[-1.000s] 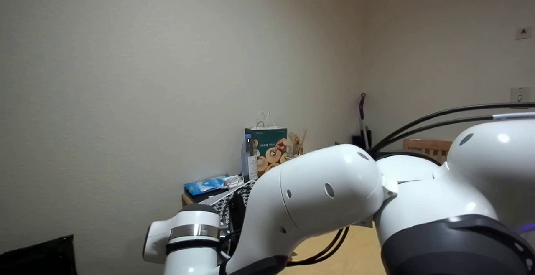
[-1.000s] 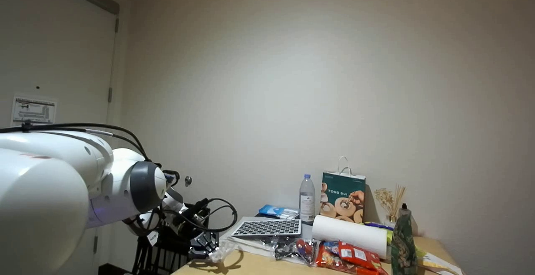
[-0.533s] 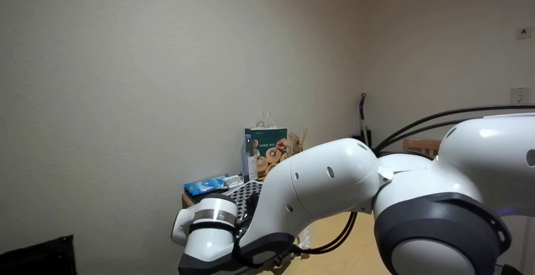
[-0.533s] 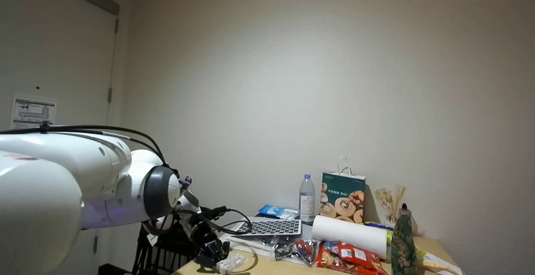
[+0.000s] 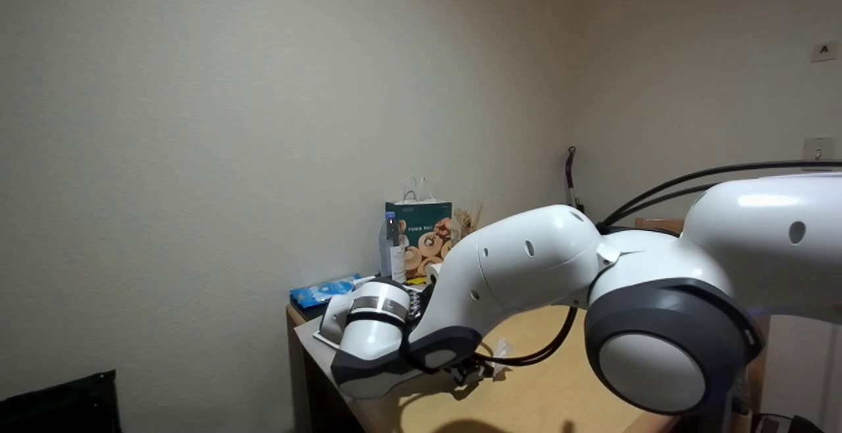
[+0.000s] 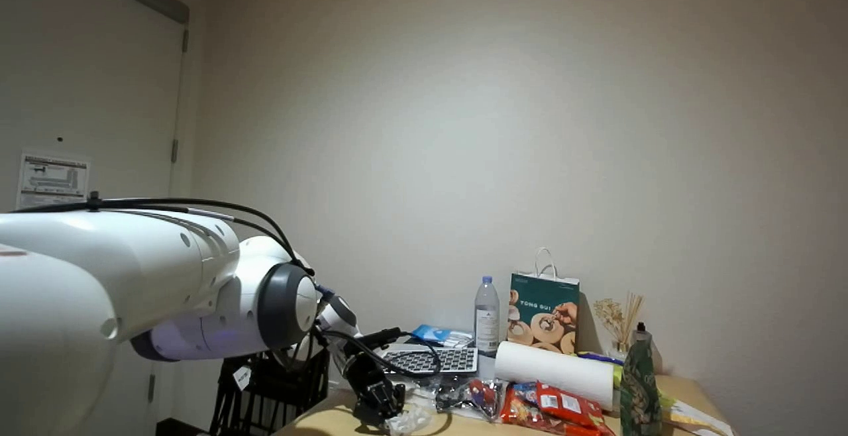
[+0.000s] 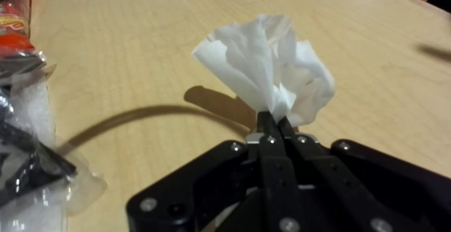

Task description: Use the white cloth to wipe the table

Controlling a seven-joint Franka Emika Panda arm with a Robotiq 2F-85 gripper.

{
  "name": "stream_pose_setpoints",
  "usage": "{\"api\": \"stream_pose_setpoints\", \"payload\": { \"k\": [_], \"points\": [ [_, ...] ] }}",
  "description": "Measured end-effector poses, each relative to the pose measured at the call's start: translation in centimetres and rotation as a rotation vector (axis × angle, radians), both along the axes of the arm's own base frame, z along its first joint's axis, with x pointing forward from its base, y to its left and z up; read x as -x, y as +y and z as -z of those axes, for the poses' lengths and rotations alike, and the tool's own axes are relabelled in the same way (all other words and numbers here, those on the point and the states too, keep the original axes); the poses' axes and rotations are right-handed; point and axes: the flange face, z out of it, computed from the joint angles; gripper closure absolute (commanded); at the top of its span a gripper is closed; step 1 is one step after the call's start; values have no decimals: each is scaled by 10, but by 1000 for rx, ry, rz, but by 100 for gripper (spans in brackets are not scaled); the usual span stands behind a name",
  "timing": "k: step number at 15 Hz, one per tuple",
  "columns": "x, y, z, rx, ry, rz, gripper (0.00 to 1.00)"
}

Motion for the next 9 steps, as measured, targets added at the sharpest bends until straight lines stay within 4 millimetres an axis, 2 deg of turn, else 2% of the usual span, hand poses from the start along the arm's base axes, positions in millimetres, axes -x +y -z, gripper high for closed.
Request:
{"api": "stream_pose_setpoints", "payload": {
  "k": [4,9],
  "points": [
    [-9,-63,-2,-28,4,113,97],
    [-9,-112,-8,-104,27,263,97]
  ]
}}
